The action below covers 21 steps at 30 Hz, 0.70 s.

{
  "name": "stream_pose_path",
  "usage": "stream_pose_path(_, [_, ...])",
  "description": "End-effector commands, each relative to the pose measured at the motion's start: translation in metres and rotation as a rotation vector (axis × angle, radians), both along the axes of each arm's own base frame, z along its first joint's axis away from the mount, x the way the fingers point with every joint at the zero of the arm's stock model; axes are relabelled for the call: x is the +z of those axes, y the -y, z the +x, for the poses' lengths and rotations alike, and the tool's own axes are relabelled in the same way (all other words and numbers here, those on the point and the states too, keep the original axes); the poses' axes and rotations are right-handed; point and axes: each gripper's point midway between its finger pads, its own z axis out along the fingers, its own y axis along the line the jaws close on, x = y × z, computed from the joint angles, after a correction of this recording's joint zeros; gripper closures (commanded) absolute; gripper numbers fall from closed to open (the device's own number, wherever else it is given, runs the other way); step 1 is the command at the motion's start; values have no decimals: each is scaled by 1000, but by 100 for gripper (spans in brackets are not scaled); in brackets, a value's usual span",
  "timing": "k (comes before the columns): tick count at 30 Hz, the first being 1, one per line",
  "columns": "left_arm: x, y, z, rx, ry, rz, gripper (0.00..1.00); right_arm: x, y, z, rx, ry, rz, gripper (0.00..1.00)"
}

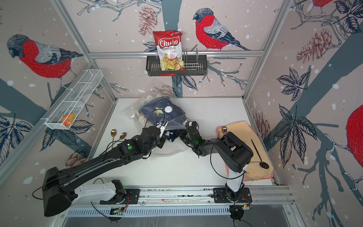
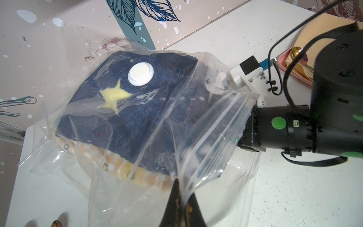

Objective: Take the blanket out of the vacuum bag
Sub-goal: Take out the blanket from the vacuum bag.

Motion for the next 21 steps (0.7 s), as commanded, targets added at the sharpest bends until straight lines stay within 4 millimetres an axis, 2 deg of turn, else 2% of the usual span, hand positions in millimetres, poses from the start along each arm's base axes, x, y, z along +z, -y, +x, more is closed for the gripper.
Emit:
stream_pose_path(1, [7, 6, 1, -12, 11, -36, 94, 10, -1, 11, -27, 56, 15, 15])
stream_pose_path(5, [8, 5, 1, -10, 16, -37, 93, 18, -12, 16, -16, 86, 41, 17])
stream_pose_path(8, [8, 4, 1, -8, 16, -35, 93, 26, -17, 16, -1, 106, 93, 24])
stream_pose_path(13, [9, 4, 1, -6, 21, -37, 94, 40, -21, 6, 34, 117, 164, 42])
stream_pose_path(18, [11, 3, 2, -1, 28, -37, 94, 63, -25, -8, 77, 140, 210, 64])
stream_pose_path(21, [11, 1, 2, 4, 32, -33, 94, 75, -29, -10, 98, 162, 216, 71])
